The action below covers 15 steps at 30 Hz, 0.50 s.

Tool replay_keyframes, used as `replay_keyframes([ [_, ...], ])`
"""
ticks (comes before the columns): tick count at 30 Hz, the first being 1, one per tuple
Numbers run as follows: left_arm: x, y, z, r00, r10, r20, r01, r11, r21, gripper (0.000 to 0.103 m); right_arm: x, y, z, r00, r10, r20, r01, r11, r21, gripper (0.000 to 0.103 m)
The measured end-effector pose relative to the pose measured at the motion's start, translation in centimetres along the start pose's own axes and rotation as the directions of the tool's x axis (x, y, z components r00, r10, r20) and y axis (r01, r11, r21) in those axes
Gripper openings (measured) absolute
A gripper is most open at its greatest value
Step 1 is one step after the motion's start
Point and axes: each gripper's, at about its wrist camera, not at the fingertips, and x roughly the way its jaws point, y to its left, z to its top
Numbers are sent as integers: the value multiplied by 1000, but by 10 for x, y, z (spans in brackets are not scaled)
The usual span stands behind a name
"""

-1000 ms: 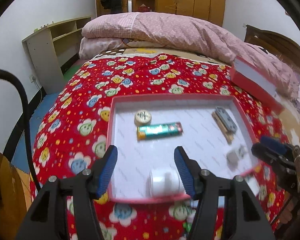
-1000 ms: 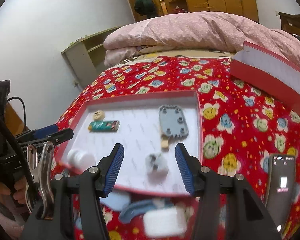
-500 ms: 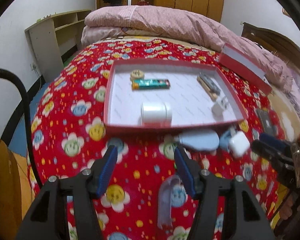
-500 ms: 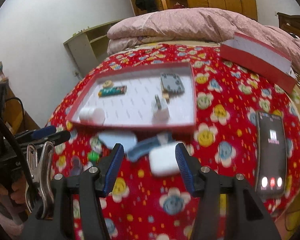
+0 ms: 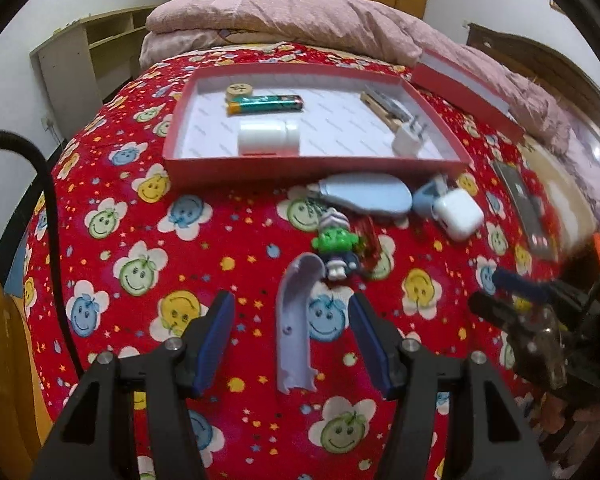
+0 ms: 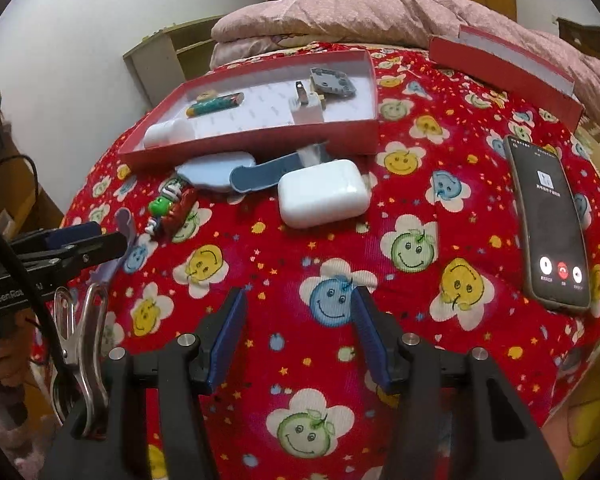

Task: Organize rigid objects
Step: 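Grasp the grey-blue curved plastic hook with left tool while right tool moves to the white earbud case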

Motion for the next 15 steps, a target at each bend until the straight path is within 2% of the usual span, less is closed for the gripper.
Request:
replay_keyframes([
  [6, 11, -9, -5, 1000, 25, -2, -25, 999, 34, 62, 0, 3, -6, 999, 0, 38, 1, 1000, -22, 62],
  [9, 17, -10, -8, 999, 33, -12, -32, 999, 35, 60, 0, 5, -8, 999, -1, 52, 3, 1000, -31, 64],
  [15, 16, -13, -13, 999, 43, 25, -44, 998, 52, 51, 0, 5, -10, 998, 16, 68, -13, 999, -38, 68],
])
